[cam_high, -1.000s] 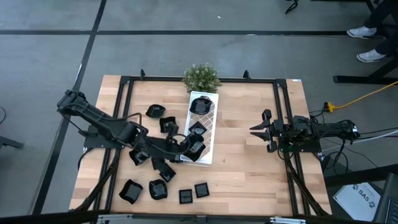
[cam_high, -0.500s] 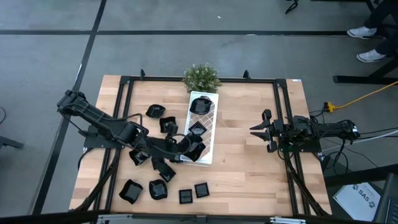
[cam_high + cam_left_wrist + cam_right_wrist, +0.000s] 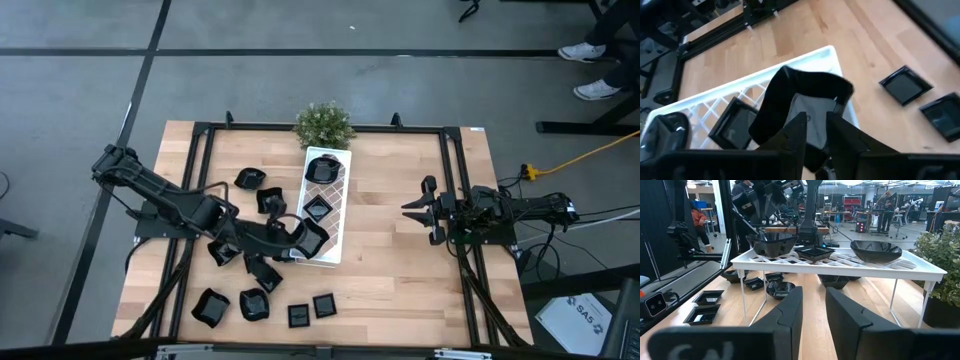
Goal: Pick & Place Mini shaped plates
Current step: Stack the top distorted square plate on top of the distorted square plate on the shelf
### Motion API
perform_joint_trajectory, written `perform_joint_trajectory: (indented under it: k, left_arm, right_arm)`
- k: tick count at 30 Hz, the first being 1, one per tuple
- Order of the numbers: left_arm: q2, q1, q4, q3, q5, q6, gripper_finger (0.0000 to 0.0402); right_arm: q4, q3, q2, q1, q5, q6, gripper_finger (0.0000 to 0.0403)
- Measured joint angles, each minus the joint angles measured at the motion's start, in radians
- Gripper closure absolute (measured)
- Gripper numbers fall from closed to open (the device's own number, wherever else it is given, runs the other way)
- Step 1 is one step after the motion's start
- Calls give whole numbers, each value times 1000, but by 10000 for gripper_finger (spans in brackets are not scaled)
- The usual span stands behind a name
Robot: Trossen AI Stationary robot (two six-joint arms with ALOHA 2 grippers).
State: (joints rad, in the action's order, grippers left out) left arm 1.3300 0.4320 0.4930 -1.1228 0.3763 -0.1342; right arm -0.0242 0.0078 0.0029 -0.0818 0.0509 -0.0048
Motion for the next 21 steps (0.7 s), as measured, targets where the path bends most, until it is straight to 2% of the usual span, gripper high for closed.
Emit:
perform_joint_trajectory:
  k: [7,14,21]
  left_arm:
    - [-1,-1,15,-54,-75,39,318]
    - [-13,-30,186,-94,-4,136,320]
    - [-46,-71,344,-95,-27,175,326]
  right_arm:
    - [0,0,0,0,0,0,318]
    - [0,0,0,0,0,0,318]
    - [0,0,0,0,0,0,318]
